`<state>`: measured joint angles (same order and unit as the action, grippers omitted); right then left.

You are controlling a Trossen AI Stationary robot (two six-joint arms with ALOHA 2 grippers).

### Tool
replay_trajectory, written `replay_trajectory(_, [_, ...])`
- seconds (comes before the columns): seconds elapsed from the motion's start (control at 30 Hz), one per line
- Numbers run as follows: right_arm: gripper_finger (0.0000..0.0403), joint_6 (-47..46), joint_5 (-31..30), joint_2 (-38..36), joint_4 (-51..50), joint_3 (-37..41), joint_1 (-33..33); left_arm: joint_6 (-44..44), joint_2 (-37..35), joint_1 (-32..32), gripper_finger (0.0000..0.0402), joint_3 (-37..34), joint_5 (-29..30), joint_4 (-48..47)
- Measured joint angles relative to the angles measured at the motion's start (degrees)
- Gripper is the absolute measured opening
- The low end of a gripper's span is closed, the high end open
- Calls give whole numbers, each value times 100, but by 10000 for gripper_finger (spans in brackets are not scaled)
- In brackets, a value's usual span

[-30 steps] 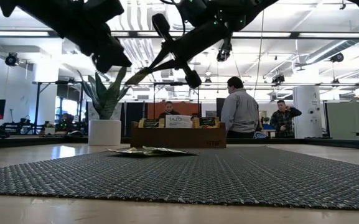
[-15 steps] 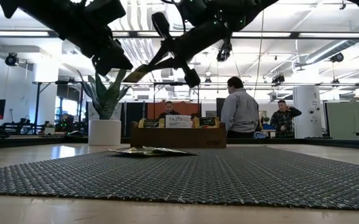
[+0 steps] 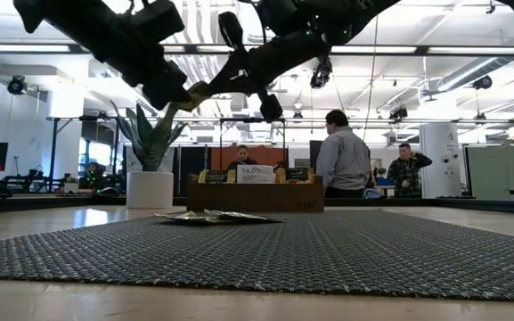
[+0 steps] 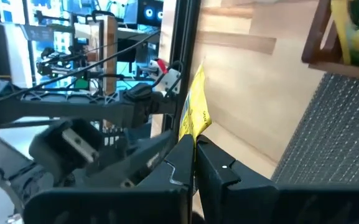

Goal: Pick & Place Tea
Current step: Put the top yellow tea bag into the left compartment of the wooden organizer

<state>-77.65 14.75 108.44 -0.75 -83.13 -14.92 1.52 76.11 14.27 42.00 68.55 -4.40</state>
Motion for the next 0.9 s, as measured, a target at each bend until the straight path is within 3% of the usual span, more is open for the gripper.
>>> replay_trajectory(0.17, [8,-17,72,0,6,0,2,0,-47,-197,110,0,-50,13])
replay_trajectory(0.4, [8,4,131,0,20,0,2,160,-52,-448,106,2,-665,11])
replay_trajectory(0.7, [8,314,179,-2,22,0,2,197,-62,-458,20,7,-677,9])
replay_trajectory(0.9, [9,912,176,-9,-14,0,2,216,-63,-458,14,62,-683,-13])
